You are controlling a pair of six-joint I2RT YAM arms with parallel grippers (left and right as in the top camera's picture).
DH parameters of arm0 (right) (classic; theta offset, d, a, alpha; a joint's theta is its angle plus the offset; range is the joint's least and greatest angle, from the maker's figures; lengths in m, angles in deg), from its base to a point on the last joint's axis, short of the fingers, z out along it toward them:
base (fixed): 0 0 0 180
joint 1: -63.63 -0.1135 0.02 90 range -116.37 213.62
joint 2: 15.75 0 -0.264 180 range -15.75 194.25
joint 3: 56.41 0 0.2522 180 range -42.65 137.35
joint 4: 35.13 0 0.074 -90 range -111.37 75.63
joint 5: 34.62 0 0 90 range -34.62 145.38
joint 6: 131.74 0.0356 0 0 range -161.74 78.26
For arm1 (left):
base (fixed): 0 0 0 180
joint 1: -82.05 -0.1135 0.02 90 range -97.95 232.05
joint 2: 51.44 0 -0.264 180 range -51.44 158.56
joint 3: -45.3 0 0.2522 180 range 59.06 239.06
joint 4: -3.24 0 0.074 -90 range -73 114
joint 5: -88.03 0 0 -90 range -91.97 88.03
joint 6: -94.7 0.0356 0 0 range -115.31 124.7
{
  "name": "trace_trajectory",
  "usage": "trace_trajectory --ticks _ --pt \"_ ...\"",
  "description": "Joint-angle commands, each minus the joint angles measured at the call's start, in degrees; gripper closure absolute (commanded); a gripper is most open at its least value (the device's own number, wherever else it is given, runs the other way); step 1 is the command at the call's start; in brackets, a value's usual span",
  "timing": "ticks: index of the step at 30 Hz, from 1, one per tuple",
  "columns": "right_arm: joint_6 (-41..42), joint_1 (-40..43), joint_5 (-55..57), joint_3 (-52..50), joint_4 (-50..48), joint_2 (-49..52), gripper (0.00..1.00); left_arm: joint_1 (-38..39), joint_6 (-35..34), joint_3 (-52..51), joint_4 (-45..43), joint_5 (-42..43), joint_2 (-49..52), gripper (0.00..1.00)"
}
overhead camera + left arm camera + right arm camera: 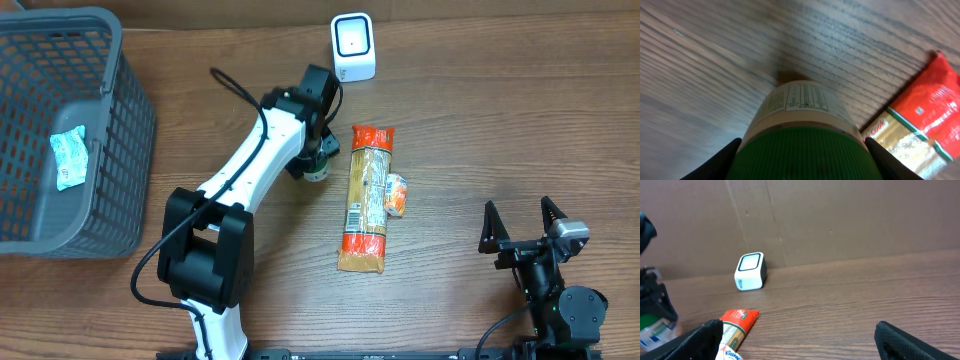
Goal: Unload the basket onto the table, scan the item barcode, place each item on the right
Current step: 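Lift the green-lidded jar out and carry it toward the scanner, then set the jar down beside the spaghetti and open the left gripper, then reach the left gripper into the basket and grasp the mint-green wipes pack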
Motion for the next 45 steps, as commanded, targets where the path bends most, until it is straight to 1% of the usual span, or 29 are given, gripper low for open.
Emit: trace_trajectory --ticks 1,3,5,6,7,8,10,11,12,17,20,22,26,28,32,34,38,39,41,45 --pt "-0.2 0.4 0.7 -0.6 -0.2 -0.6 0.00 0.2 -8.0 -3.7 -4.0 4.5 -0.3 0.66" --pt "-0.2 0.4 0.7 -0.6 -0.2 -0.6 0.00 0.5 -10.1 -5.8 -7.0 5.8 -0.3 0.67" --pt "-0.2 0.4 0.7 -0.6 -0.2 -0.6 0.00 0.5 -12.5 -6.8 -7.8 6.8 -0.3 0.67" --pt "-0.2 0.4 0.7 -0.6 -0.2 -0.6 0.00 0.5 -13.8 -7.0 -7.9 6.8 -0.3 0.66" --pt "-0.2 0.4 0.7 -0.6 -0.2 -0.6 0.00 0.6 -14.8 -7.0 -7.9 6.8 -0.3 0.61" --pt "-0.2 0.4 0.7 -0.6 -0.2 -0.6 0.00 0.6 -14.9 -7.0 -8.1 6.8 -0.3 0.53" --pt "-0.2 0.4 0.7 -0.6 -0.2 -0.6 0.00 0.6 -14.9 -7.0 -8.3 6.8 -0.3 0.25" --pt "-0.2 0.4 0.7 -0.6 -0.2 -0.6 0.00 0.6 -14.7 -6.9 -8.3 6.8 -0.3 0.14" --pt "-0.2 0.4 0.7 -0.6 -0.2 -0.6 0.00 0.6 -14.3 -6.9 -8.3 6.8 -0.3 0.00" --pt "-0.2 0.4 0.7 -0.6 -0.2 -0.6 0.00 0.4 -11.6 -6.7 -8.2 6.8 -0.5 0.00" --pt "-0.2 0.4 0.7 -0.6 -0.2 -0.6 0.00 0.3 -8.8 -4.5 -7.1 6.5 -0.6 0.00" --pt "-0.2 0.4 0.7 -0.6 -0.2 -0.6 0.00 0.3 -6.2 -1.2 -4.9 3.9 -0.6 0.00" --pt "-0.2 0.4 0.7 -0.6 -0.2 -0.6 0.00 -0.7 -0.5 11.1 5.4 -5.1 -0.6 0.00" --pt "-0.2 0.4 0.7 -0.6 -0.2 -0.6 0.00 -1.6 5.3 18.6 10.2 -9.7 -0.6 0.01" --pt "-0.2 0.4 0.7 -0.6 -0.2 -0.6 0.00 -4.2 20.2 35.2 18.6 -17.5 -0.6 0.00" --pt "-0.2 0.4 0.7 -0.6 -0.2 -0.6 0.00 -6.2 26.6 42.8 22.6 -18.9 -0.6 0.00" --pt "-0.2 0.4 0.7 -0.6 -0.2 -0.6 0.00 -11.6 45.3 55.1 27.5 -18.9 -0.6 0.00" --pt "-0.2 0.4 0.7 -0.6 -0.2 -0.6 0.00 -13.1 48.2 57.0 28.0 -18.9 -0.6 0.01" --pt "-0.2 0.4 0.7 -0.6 -0.2 -0.6 0.00 -17.0 51.5 60.5 29.1 -18.9 -0.6 0.00" --pt "-0.2 0.4 0.7 -0.6 -0.2 -0.6 0.00 -26.0 51.8 61.8 30.6 -18.6 -0.5 0.00"
